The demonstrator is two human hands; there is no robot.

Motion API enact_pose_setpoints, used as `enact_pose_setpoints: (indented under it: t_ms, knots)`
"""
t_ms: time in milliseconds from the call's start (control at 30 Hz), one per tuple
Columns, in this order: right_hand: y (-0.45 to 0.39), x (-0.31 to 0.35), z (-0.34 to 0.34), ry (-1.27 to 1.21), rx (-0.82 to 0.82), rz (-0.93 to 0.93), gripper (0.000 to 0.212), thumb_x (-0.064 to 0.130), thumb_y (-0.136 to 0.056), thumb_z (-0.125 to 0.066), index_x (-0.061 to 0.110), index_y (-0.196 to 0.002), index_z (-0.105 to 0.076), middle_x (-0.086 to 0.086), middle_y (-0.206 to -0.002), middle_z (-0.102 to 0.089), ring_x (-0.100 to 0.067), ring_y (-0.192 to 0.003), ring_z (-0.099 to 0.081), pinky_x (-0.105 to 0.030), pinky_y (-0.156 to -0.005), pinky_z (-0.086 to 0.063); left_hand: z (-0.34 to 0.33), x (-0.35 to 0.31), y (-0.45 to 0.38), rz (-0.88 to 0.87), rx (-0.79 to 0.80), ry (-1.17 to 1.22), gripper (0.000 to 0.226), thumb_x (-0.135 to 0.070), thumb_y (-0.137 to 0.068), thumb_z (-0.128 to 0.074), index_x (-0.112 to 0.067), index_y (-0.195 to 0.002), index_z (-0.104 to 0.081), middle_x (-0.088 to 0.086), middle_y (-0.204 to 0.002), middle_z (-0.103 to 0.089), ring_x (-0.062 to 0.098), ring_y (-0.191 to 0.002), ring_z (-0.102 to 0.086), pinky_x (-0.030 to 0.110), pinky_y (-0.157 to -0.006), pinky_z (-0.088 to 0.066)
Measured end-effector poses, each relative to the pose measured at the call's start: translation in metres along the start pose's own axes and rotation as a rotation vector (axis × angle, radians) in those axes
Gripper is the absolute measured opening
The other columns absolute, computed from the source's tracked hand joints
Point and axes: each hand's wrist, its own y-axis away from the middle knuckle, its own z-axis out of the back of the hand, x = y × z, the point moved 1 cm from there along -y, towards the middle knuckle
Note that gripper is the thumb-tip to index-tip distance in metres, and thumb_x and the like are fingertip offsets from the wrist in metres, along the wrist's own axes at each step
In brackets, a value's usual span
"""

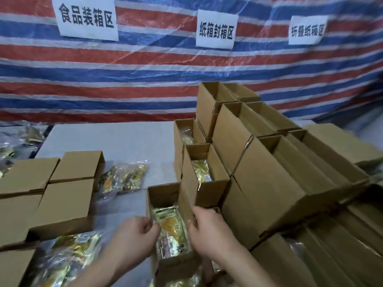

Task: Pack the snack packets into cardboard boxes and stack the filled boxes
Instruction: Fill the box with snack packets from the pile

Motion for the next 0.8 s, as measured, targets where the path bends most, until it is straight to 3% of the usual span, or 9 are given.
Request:
enact_pose_setpoints:
  t_ms: [100, 267, 433, 533, 667, 800]
  knots:
    - [0.023, -0.011, 0.027, 0.04, -0.053, -0.026, 0.032, 0.032, -0.1, -0.05, 0.03, -0.07, -0.04, 0.009, -0.071, -0.05, -0.005, -0.058, -0.049, -0.017, -0.045, -0.038, -0.009, -0.025, 0.011, -0.027, 0.031, 0.067, 0.031, -0.033, -0.092, -0.055, -0.016, -0.065, -0.054, 0.015, -0.073, -0.07, 0.024, -0.07, -0.068, 0.037, -0.064, -0.053]
    - [0.051, -0.042, 0.049, 0.06, -0.163, -0.102, 0.029, 0.027, -0.097, -0.057, 0.033, -0.072, -0.044, 0.013, -0.073, -0.054, -0.002, -0.066, -0.054, -0.015, -0.05, -0.038, -0.048, -0.056, 0.008, -0.104, 0.051, 0.1, 0.035, -0.028, -0.089, -0.056, -0.016, -0.058, -0.044, 0.02, -0.067, -0.066, 0.027, -0.068, -0.068, 0.039, -0.061, -0.052]
    - [0.054, -0.067, 0.054, 0.108, -0.294, -0.151, 0.019, 0.023, -0.096, -0.061, 0.033, -0.085, -0.049, 0.015, -0.078, -0.051, -0.004, -0.071, -0.053, -0.015, -0.058, -0.038, -0.084, -0.071, -0.009, -0.156, 0.075, 0.15, 0.039, -0.029, -0.088, -0.054, -0.017, -0.055, -0.037, 0.006, -0.053, -0.046, 0.029, -0.067, -0.067, 0.043, -0.059, -0.05]
    - [0.047, -0.075, 0.051, 0.135, -0.321, -0.205, 0.009, 0.018, -0.099, -0.056, 0.025, -0.094, -0.054, 0.009, -0.092, -0.061, -0.01, -0.084, -0.062, -0.018, -0.065, -0.043, -0.098, -0.077, -0.018, -0.167, 0.059, 0.159, 0.041, -0.028, -0.09, -0.054, -0.017, -0.055, -0.036, 0.005, -0.054, -0.047, 0.029, -0.065, -0.065, 0.034, -0.055, -0.043]
    - [0.035, -0.077, 0.046, 0.17, -0.316, -0.264, 0.013, 0.01, -0.098, -0.047, 0.022, -0.099, -0.053, 0.0, -0.102, -0.064, -0.021, -0.096, -0.065, -0.028, -0.07, -0.044, -0.104, -0.084, -0.026, -0.15, 0.065, 0.178, 0.037, -0.028, -0.092, -0.051, -0.016, -0.06, -0.039, 0.013, -0.061, -0.055, 0.033, -0.073, -0.069, 0.047, -0.067, -0.053]
    - [0.03, -0.078, 0.043, 0.151, -0.302, -0.247, 0.007, 0.024, -0.102, -0.045, 0.021, -0.101, -0.051, 0.004, -0.097, -0.06, -0.015, -0.089, -0.063, -0.025, -0.071, -0.047, -0.107, -0.088, -0.032, -0.135, 0.05, 0.17, 0.035, -0.027, -0.092, -0.05, -0.016, -0.06, -0.041, 0.02, -0.065, -0.06, 0.033, -0.074, -0.068, 0.046, -0.068, -0.053]
